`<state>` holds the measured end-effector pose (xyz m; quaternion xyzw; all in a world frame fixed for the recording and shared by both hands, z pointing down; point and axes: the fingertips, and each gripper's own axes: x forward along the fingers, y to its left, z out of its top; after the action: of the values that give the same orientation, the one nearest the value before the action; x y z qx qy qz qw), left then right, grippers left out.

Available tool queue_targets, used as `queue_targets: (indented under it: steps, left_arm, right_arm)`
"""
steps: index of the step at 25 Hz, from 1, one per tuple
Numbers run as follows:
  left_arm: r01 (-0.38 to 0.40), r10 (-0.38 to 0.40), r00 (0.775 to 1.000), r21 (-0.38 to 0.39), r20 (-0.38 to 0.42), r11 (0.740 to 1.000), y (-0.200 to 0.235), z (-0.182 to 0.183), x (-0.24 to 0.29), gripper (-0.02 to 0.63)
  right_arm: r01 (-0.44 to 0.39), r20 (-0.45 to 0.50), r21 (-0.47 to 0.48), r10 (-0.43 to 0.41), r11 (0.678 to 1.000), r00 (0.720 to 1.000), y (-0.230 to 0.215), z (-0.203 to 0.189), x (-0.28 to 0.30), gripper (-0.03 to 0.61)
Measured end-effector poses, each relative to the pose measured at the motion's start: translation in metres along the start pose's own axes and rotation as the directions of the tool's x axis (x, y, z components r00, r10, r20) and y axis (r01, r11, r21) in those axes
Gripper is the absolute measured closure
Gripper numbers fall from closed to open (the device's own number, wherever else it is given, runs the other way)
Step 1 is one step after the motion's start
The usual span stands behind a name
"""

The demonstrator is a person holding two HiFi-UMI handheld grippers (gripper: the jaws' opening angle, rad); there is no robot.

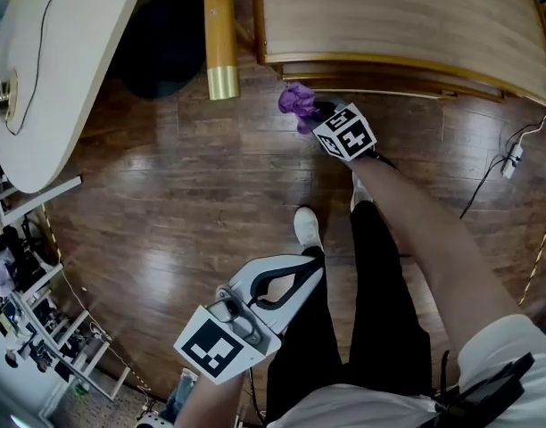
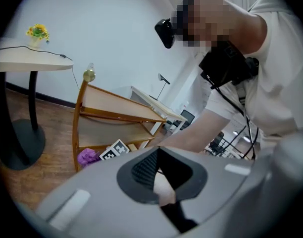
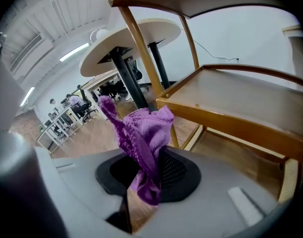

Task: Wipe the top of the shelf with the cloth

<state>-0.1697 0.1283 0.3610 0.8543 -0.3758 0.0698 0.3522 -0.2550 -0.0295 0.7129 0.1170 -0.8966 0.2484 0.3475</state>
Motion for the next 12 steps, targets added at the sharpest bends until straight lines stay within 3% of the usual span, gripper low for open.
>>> queue_targets:
  steps: [5, 12]
  left_arm:
    - [-0.032, 0.033, 0.999, -0.028, 0.022, 0.999, 0.01, -0.008, -0.009, 0.595]
    - [0.034, -0.033, 0.999, -0.012, 0.01, 0.999, -0.001, 0.004, 0.016, 0.595]
  right_arm:
    - [0.021, -0.016, -0.015, -0.022, 1.0, 1.0, -0.009, 0.006, 0.012, 0.483]
    - [0.099, -0.023, 0.014, -0.099, 0.995, 0.995, -0.052, -0.009, -0.027, 0.483]
